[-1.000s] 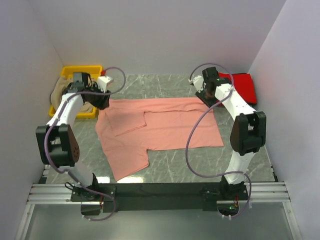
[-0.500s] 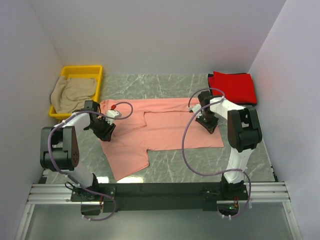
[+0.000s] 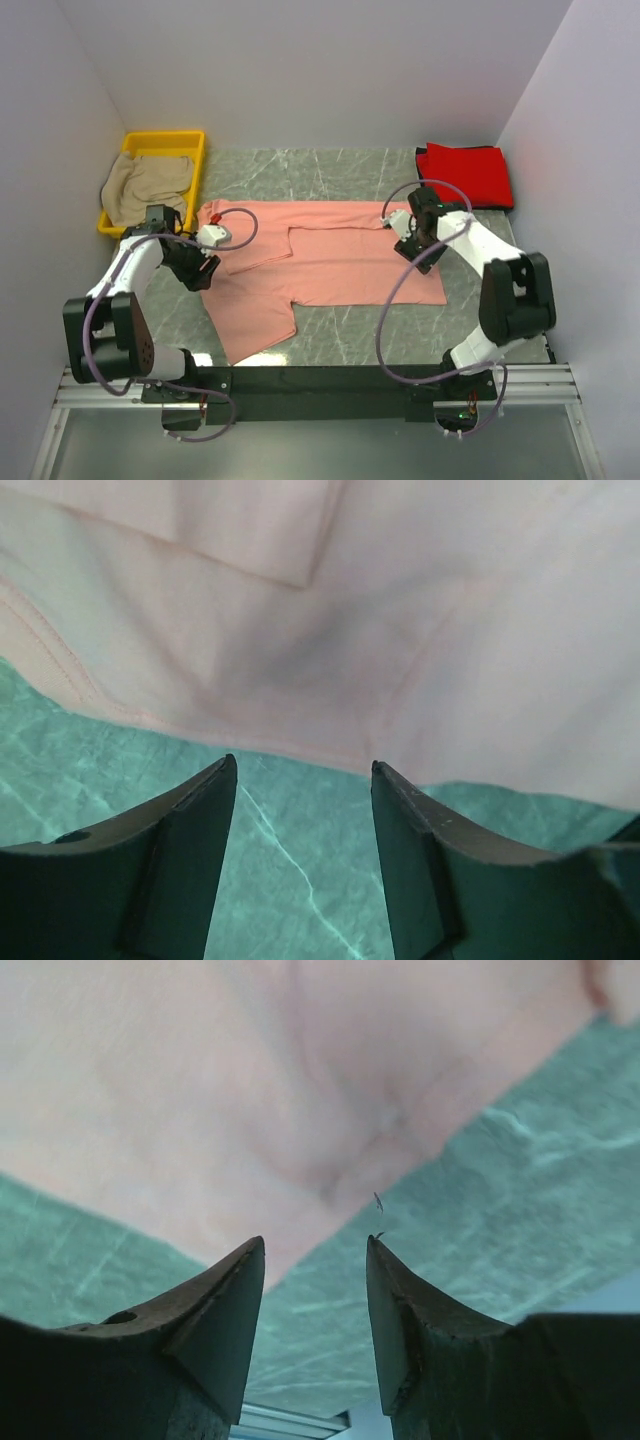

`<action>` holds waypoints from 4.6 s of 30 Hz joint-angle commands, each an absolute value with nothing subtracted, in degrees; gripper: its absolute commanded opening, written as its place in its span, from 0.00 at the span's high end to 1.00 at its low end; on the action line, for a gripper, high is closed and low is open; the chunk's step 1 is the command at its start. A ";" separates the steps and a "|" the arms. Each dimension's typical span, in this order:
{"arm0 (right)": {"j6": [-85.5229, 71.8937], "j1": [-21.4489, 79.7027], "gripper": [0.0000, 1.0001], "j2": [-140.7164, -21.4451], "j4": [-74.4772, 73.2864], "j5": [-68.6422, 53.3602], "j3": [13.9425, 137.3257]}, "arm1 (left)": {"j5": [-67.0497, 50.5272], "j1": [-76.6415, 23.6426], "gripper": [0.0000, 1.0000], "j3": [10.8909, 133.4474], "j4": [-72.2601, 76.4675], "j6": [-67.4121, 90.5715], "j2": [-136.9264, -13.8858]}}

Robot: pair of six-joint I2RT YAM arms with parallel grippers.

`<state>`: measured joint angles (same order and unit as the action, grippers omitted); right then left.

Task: Fold and stack the t-shirts
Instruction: Fold the tshirt

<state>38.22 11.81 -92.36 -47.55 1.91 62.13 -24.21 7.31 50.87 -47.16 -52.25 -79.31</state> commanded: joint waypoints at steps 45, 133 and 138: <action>49.66 11.95 1.00 -85.25 -40.51 5.71 43.33 | -14.77 -2.02 0.72 32.87 -37.17 -54.66 -76.64; 34.80 6.94 0.65 -105.21 -57.92 -3.43 82.53 | -21.71 -8.78 0.38 44.92 -40.96 -48.43 -78.92; 35.07 6.68 0.65 -105.21 -57.39 -2.46 82.18 | -17.95 -13.44 0.41 41.23 -36.31 -46.85 -80.42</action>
<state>35.59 6.61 -105.25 -57.08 -2.61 82.89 -20.99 -11.51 42.96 -41.43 -48.64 -79.72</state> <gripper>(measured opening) 0.348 0.594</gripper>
